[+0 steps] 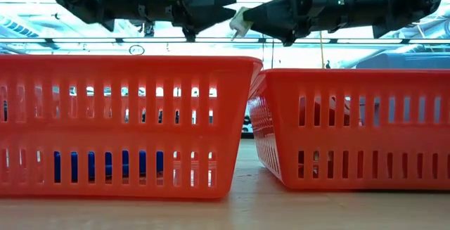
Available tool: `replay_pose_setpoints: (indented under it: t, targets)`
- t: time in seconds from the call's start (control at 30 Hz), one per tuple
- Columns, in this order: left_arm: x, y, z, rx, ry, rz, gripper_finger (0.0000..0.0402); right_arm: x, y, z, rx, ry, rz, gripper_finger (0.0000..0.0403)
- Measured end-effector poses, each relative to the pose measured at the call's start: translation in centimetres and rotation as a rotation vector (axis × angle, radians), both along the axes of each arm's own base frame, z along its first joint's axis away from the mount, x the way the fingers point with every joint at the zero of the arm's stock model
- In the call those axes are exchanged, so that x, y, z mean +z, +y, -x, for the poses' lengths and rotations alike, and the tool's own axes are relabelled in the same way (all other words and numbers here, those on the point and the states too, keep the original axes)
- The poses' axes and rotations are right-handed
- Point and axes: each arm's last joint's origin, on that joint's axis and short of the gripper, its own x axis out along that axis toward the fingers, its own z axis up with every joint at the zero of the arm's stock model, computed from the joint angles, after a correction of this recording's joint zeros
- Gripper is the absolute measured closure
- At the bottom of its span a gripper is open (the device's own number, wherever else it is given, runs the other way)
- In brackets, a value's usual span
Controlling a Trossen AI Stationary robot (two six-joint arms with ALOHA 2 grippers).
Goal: Pick & Place Office items
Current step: Put the green charger adapter into the right red bin
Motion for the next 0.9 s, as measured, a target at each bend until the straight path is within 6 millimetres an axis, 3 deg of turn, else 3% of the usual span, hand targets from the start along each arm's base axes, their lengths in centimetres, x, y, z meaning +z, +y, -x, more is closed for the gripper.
replay_pose_setpoints:
  t: [0.17, 0.43, 0.73, 0.9]
  targets:
    - [2.2, 1.0, 2.2, 0.031, 0.079, -0.009, 0.0211, 0.7, 0.6, 0.8, 0.022, 0.038, -0.033, 0.0277]
    - [4.2, 1.5, 5.4, 0.056, 0.180, 0.045, 0.0234, 1.6, 3.9, 2.4, 0.150, 0.068, -0.056, 0.0277]
    - [1.8, 1.3, 6.6, 0.121, 0.094, 0.041, 0.0258, 0.7, 8.8, 4.5, 0.240, 0.136, -0.072, 0.0277]
    - [1.1, 1.3, 7.0, 0.130, 0.068, 0.076, 0.0269, 0.0, 10.4, 6.5, 0.277, 0.196, -0.127, 0.0277]
